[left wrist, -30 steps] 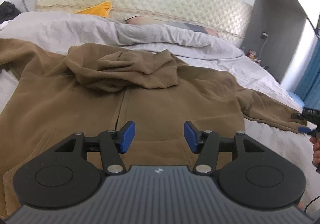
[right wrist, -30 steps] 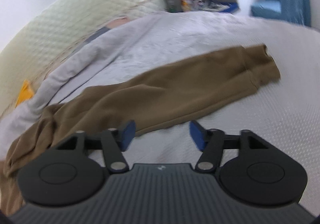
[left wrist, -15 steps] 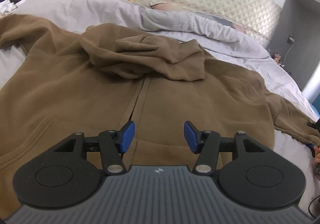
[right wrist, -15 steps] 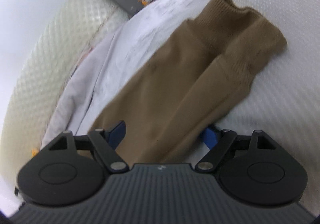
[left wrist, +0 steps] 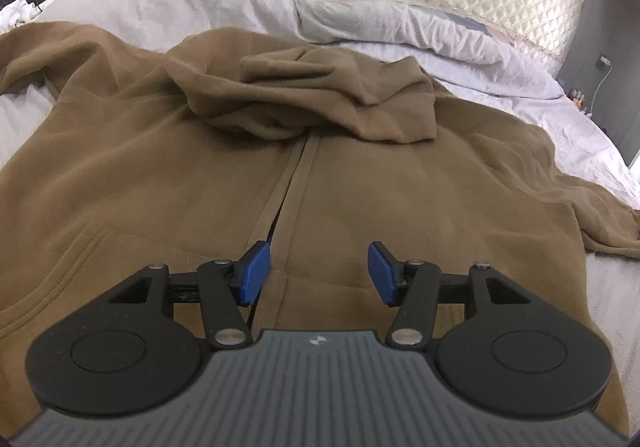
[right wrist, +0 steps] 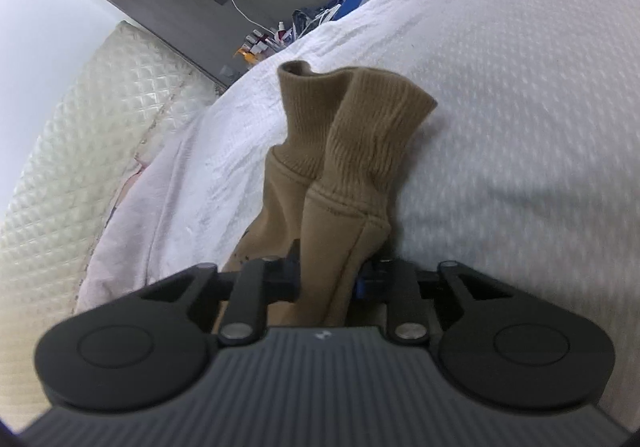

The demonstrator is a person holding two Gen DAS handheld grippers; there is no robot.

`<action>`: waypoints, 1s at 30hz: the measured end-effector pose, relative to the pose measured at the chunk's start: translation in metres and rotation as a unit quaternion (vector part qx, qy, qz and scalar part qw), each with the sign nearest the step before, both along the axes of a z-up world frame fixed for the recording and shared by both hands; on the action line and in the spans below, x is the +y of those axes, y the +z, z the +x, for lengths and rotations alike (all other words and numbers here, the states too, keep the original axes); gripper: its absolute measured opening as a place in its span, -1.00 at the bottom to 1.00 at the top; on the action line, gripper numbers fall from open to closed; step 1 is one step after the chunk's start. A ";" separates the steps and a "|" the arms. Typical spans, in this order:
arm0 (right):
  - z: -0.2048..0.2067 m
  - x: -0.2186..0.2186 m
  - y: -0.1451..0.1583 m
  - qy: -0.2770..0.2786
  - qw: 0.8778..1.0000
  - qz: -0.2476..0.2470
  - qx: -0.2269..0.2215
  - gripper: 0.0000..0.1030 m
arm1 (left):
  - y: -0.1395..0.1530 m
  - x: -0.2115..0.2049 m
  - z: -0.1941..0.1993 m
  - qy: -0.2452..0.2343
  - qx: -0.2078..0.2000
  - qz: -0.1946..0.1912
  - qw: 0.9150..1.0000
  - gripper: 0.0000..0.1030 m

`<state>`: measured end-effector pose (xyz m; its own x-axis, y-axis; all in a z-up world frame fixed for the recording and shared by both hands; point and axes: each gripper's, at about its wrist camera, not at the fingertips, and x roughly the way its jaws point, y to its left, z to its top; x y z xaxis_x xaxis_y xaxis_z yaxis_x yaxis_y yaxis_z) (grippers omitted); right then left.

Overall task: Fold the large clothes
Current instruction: 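Lift the sleeve cuff with the right gripper, then carry the held sleeve across the hoodie body with the right gripper and release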

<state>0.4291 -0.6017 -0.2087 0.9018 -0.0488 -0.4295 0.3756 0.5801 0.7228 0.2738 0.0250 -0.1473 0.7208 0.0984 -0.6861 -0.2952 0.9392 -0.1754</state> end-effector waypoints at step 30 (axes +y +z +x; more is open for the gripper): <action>-0.100 0.191 0.289 0.071 0.946 -0.262 -0.177 -0.65 | 0.051 0.053 -0.056 -0.033 -0.072 -0.061 0.995 0.17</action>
